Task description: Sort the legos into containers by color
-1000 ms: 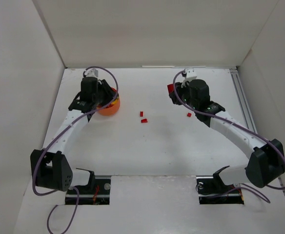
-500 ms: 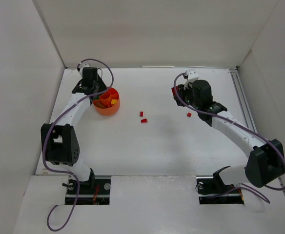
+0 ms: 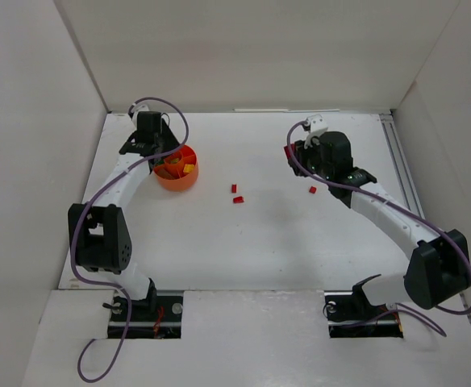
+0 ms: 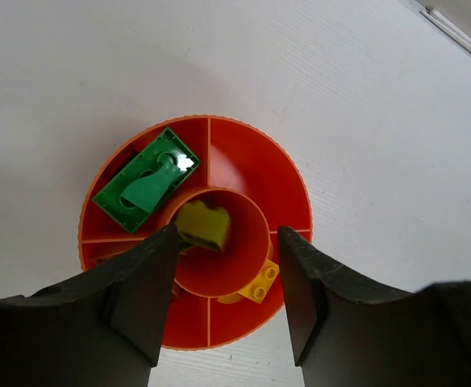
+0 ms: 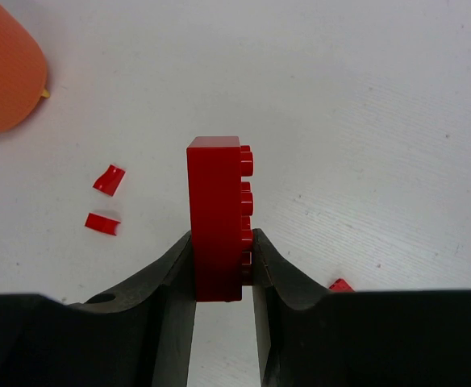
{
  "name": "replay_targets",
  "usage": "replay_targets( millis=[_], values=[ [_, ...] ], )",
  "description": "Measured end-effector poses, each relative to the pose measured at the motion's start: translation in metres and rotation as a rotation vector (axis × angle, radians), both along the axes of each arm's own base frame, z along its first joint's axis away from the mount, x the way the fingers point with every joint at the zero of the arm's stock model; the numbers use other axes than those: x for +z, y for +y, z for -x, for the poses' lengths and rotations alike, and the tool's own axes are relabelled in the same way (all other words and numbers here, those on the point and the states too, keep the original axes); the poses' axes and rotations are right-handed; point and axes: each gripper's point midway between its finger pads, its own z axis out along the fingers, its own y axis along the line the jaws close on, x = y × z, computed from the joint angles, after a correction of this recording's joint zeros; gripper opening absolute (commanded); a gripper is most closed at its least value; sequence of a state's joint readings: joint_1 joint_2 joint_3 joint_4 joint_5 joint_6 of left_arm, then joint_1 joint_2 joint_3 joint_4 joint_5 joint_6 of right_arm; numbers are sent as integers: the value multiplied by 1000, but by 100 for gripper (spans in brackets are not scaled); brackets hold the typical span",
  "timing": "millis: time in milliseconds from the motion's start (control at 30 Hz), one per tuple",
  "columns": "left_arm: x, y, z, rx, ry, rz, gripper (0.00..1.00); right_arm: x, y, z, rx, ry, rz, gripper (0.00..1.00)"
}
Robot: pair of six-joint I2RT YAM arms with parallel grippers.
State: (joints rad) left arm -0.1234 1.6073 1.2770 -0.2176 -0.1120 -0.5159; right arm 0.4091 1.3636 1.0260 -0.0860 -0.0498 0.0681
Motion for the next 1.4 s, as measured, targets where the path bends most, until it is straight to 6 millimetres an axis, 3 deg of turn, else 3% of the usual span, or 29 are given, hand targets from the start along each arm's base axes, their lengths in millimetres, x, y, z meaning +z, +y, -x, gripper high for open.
replay_targets(
  millis=[167, 300, 367, 400, 433, 533, 700, 767, 833, 1067, 1167, 1233, 1400],
  values=[
    [-3, 0, 0, -5, 7, -3, 62, -2, 2, 2, 33, 0, 16, 4],
    [-1, -11, 1, -70, 4, 18, 78, -1, 18, 13, 198, -22, 38, 4],
    [7, -25, 2, -157, -22, 57, 84, 3, 37, 25, 358, -44, 27, 5],
    [15, -35, 2, -214, -54, 80, 92, 6, 46, 31, 437, -58, 19, 5],
    [24, -48, 7, -297, -91, 109, 92, 9, 56, 38, 524, -72, 4, 7],
    [58, -91, 34, -580, -217, 188, 100, 14, 84, 59, 768, -90, -63, 7],
    [101, -171, 90, -1031, -406, 178, 100, 18, 113, 85, 1058, -61, -192, 6],
    [104, -203, 115, -1181, -441, 170, 100, 15, 117, 91, 1100, -36, -202, 6],
    [104, -223, 135, -1294, -464, 161, 100, 16, 123, 98, 1137, -23, -202, 6],
    [104, -225, 150, -1430, -551, 121, 97, 31, 132, 114, 1235, -24, -235, 6],
    [102, -224, 162, -1480, -585, 111, 86, 29, 133, 117, 1253, -2, -255, 6],
    [102, -225, 168, -1514, -598, 114, 72, 29, 133, 118, 1256, 9, -261, 5],
    [105, -227, 175, -1566, -632, 119, 59, 34, 134, 117, 1253, 9, -265, 5]
  ],
)
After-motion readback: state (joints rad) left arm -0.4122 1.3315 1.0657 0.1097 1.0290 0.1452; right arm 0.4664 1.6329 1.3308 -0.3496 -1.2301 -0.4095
